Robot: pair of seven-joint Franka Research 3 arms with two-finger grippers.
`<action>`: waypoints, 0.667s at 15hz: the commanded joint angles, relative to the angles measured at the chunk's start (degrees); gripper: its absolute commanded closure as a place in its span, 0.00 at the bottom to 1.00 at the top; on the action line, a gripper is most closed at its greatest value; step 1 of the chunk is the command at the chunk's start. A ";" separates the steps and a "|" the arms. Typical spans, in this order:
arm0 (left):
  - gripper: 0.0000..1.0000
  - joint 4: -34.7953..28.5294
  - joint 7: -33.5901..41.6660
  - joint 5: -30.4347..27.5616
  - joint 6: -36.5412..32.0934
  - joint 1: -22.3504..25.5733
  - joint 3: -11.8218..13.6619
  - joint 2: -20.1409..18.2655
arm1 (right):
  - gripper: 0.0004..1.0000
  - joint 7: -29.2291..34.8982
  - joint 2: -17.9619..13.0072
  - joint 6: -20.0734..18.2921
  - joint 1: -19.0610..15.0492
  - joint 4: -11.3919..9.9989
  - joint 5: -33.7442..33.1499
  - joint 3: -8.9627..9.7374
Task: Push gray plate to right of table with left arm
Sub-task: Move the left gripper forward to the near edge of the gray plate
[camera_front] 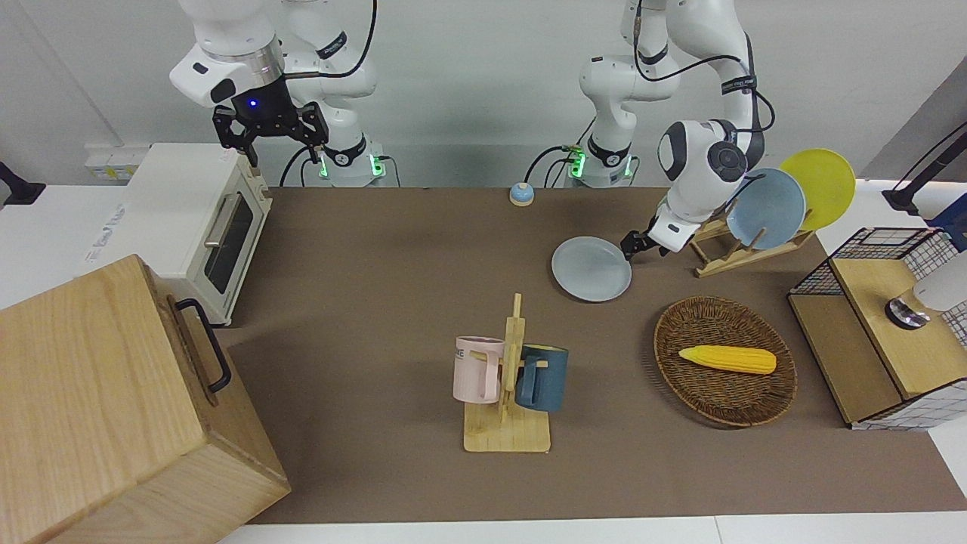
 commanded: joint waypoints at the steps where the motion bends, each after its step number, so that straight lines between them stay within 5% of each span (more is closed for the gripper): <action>1: 0.12 -1.52 0.77 -1.50 1.45 -0.82 0.31 -0.63 | 0.00 -0.43 -0.60 -0.68 -0.46 -0.23 -0.03 0.30; 10: 0.20 -1.70 1.65 -3.87 3.03 -2.48 -0.22 1.91 | 0.00 -0.43 -0.60 -0.68 -0.46 -0.23 0.05 0.30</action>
